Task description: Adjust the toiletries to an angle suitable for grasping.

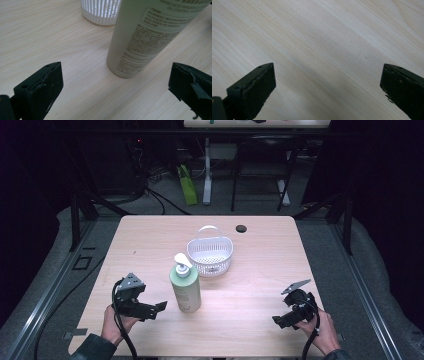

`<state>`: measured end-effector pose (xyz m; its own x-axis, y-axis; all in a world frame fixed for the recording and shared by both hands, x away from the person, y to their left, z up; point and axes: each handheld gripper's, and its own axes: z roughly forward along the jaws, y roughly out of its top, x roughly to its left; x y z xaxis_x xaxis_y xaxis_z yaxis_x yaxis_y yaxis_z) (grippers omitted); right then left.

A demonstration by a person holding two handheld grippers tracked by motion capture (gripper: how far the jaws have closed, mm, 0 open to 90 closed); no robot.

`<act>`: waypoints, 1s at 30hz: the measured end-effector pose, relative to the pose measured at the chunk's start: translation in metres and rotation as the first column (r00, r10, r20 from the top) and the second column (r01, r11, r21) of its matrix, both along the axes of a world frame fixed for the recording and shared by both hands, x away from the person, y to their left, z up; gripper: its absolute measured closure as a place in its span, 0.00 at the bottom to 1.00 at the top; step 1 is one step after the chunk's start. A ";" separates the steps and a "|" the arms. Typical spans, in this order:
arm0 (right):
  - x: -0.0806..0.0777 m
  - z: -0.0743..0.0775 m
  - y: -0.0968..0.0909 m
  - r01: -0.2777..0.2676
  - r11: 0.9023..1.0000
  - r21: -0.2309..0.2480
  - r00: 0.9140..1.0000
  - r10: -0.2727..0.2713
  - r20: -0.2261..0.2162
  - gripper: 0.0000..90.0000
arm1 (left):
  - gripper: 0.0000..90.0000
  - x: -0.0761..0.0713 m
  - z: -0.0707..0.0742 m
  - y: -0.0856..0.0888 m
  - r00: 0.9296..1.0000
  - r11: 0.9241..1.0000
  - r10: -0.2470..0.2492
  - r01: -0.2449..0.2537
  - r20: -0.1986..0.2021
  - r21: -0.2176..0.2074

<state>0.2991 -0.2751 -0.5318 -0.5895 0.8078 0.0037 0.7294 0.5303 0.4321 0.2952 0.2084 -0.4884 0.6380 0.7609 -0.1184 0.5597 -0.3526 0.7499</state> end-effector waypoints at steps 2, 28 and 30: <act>0.000 0.000 0.000 0.001 1.000 0.000 1.000 -0.001 -0.004 0.00 | 0.00 0.000 0.001 -0.004 1.000 1.000 -0.004 0.004 0.002 -0.003; 0.000 -0.001 0.002 -0.001 1.000 0.001 1.000 0.001 -0.009 0.00 | 0.00 0.004 0.014 -0.050 0.988 0.997 -0.047 0.055 0.145 -0.054; 0.000 -0.001 0.001 -0.001 1.000 0.000 1.000 0.001 -0.010 0.00 | 0.00 0.006 0.014 -0.054 0.987 0.997 -0.050 0.058 0.151 -0.052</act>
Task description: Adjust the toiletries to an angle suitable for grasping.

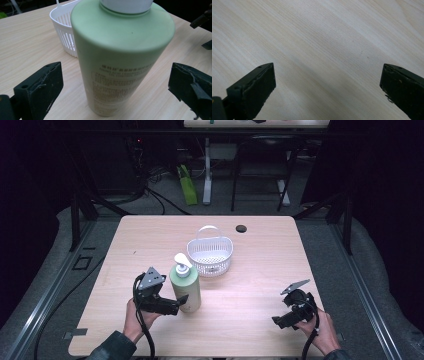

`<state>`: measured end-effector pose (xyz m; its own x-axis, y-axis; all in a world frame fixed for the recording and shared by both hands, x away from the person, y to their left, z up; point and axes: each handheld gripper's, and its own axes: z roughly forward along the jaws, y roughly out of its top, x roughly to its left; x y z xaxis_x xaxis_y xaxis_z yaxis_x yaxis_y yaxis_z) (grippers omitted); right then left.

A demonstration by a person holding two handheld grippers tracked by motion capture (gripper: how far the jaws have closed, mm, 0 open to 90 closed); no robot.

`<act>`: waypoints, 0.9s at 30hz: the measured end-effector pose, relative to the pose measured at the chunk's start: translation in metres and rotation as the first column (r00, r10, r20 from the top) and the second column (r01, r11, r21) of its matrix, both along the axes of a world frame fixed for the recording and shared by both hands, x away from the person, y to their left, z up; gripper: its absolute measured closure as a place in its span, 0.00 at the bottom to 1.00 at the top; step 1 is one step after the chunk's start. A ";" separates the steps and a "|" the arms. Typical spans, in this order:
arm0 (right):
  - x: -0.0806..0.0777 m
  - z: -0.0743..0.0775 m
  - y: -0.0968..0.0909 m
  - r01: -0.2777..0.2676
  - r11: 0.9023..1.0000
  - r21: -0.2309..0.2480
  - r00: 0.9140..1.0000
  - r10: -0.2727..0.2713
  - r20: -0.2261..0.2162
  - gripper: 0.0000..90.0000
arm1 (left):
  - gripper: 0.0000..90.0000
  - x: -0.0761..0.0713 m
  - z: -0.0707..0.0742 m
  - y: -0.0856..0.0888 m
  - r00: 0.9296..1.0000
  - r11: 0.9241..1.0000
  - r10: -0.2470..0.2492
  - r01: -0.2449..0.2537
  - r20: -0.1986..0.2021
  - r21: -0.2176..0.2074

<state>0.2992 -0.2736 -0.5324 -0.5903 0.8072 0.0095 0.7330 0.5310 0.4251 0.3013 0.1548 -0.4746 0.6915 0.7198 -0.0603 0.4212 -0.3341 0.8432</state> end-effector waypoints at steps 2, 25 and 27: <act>0.000 0.000 -0.001 -0.003 1.000 -0.002 1.000 0.003 0.002 0.00 | 0.00 0.002 0.000 -0.002 1.000 1.000 0.000 0.000 0.011 0.002; 0.000 0.000 -0.001 -0.003 1.000 -0.004 1.000 0.003 0.006 0.00 | 0.13 0.011 -0.002 -0.019 0.993 0.997 0.078 -0.078 0.085 -0.005; 0.000 0.000 -0.001 -0.003 1.000 0.000 1.000 0.003 0.005 0.00 | 0.13 0.012 -0.002 -0.019 0.993 0.996 0.087 -0.087 0.085 -0.004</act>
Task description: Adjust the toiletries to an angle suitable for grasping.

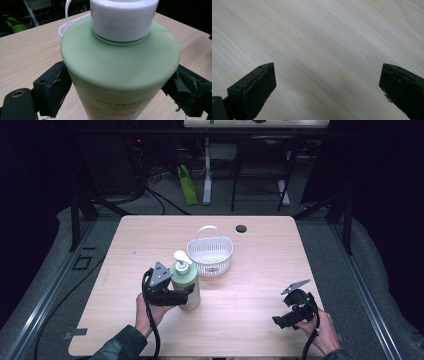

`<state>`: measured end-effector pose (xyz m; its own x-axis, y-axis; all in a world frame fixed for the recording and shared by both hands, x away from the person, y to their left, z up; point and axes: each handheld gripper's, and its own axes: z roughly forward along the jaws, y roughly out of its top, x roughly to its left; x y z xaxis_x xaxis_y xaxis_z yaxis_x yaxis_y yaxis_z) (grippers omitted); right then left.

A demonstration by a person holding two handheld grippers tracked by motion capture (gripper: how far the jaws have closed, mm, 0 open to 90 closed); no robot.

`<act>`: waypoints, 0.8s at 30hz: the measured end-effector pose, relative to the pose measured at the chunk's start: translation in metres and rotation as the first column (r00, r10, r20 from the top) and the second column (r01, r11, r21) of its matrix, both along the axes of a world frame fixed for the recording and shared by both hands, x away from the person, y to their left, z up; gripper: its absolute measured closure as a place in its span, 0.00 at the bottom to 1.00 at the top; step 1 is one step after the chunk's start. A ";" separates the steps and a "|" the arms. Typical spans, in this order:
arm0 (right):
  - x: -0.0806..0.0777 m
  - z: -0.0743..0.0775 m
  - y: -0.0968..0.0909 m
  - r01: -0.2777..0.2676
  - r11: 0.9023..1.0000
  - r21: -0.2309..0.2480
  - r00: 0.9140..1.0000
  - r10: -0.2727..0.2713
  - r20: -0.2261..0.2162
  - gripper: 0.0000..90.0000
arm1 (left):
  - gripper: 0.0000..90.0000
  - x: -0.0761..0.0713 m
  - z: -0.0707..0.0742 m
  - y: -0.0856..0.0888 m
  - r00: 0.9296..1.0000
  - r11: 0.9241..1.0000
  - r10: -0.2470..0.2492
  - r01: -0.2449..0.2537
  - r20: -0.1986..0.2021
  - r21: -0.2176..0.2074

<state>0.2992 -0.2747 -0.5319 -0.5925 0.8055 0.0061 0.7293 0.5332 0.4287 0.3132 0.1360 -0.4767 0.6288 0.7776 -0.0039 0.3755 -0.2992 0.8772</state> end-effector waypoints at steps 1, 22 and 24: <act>0.000 0.000 0.000 -0.001 1.000 -0.003 1.000 0.001 0.002 0.00 | 0.13 0.001 0.000 0.000 1.000 1.000 0.006 -0.006 0.000 0.000; -0.001 0.001 0.000 -0.005 1.000 0.003 1.000 0.005 0.005 0.00 | 0.00 0.002 0.006 0.002 1.000 0.999 -0.011 0.011 0.009 -0.050; -0.001 0.001 0.000 -0.004 1.000 0.005 1.000 0.004 0.007 0.00 | 0.00 0.002 0.008 0.004 1.000 0.998 -0.005 0.005 0.014 -0.062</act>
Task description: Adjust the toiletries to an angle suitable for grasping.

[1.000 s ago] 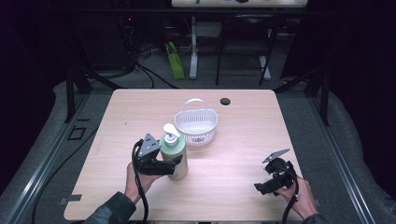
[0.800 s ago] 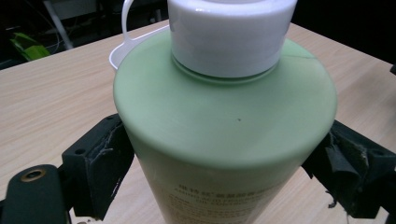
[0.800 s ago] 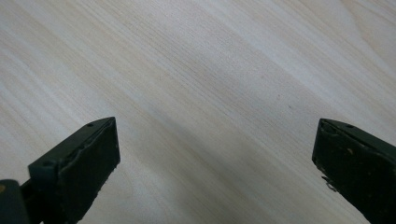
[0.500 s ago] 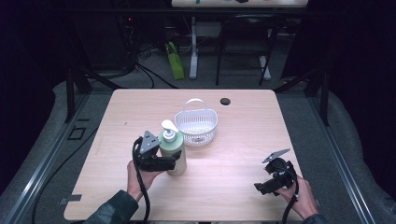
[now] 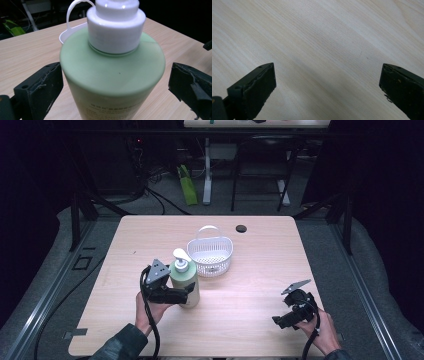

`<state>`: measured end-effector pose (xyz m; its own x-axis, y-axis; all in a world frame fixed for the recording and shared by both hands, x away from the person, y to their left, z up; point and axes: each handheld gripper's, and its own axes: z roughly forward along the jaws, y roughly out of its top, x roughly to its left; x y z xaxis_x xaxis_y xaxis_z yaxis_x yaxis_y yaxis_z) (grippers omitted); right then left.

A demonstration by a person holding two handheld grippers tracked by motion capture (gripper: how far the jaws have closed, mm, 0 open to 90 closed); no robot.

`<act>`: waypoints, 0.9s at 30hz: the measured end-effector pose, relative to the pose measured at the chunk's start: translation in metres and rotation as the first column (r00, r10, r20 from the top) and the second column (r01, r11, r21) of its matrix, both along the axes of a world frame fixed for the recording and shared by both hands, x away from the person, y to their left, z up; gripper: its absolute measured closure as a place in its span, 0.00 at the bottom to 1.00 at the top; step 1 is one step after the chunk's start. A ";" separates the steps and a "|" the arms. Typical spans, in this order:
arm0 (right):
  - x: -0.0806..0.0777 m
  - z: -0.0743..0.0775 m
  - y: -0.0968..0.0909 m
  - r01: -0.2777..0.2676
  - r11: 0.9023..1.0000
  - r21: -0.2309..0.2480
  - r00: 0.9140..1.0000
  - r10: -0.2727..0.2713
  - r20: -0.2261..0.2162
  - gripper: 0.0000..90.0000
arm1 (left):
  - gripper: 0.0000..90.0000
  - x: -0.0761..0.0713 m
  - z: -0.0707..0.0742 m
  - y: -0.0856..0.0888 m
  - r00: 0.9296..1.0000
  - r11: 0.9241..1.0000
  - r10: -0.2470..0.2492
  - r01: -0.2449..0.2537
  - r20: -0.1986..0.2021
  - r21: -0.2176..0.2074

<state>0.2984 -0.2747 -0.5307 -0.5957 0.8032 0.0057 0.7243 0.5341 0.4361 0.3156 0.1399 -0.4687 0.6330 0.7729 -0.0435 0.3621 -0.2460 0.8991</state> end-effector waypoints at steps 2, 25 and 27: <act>0.000 0.000 0.000 -0.001 1.000 0.000 1.000 0.001 0.000 0.00 | 0.00 0.001 0.003 0.002 1.000 1.000 0.005 -0.005 0.003 -0.014; 0.000 -0.001 0.000 -0.003 1.000 0.003 1.000 0.003 -0.006 0.00 | 0.00 0.015 0.026 -0.004 0.998 0.995 0.016 -0.010 0.060 -0.100; 0.000 -0.001 0.000 -0.006 1.000 0.000 1.000 0.006 -0.004 0.00 | 0.00 0.016 0.027 -0.004 0.998 0.993 0.024 -0.017 0.064 -0.113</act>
